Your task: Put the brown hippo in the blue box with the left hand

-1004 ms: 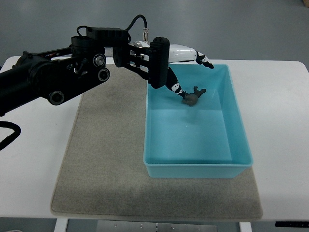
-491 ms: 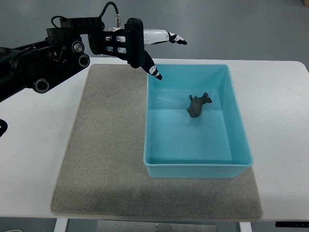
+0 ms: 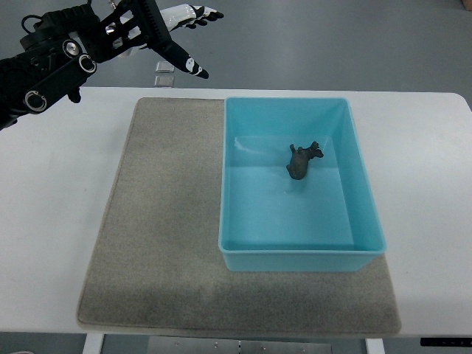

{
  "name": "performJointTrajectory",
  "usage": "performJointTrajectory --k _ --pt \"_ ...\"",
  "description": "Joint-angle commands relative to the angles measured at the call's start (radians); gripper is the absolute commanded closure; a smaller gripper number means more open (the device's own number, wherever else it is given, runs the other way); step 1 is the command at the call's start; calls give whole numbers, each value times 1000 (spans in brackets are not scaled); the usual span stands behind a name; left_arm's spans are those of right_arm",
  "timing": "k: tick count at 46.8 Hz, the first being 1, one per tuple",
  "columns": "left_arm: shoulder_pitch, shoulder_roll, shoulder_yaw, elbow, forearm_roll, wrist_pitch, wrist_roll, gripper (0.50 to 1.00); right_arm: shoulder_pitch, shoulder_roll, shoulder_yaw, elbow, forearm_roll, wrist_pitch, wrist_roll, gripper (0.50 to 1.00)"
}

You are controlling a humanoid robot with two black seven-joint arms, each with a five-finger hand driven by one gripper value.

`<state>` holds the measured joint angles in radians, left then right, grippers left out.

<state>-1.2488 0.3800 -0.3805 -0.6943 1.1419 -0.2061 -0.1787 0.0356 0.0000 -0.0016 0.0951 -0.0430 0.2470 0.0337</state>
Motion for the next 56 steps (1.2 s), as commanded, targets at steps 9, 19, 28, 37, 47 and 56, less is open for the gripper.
performJointTrajectory --k 9,19,28,37,47,56 --pt "41 -46 0 139 -40 109 -10 506 1 0 0 0 0 0 0 564" --pt "80 -115 0 248 -280 189 -13 506 0 0 0 0 0 0 0 564" --pt "98 -118 0 246 -542 188 -18 506 0 0 0 0 0 0 0 564" --pt "123 -125 0 246 -786 185 -22 504 0 0 0 0 0 0 0 564" --pt "158 -148 -1 246 -875 182 -27 504 0 0 0 0 0 0 0 564" --pt "215 -178 -44 246 -904 195 -28 504 0 0 0 0 0 0 0 564"
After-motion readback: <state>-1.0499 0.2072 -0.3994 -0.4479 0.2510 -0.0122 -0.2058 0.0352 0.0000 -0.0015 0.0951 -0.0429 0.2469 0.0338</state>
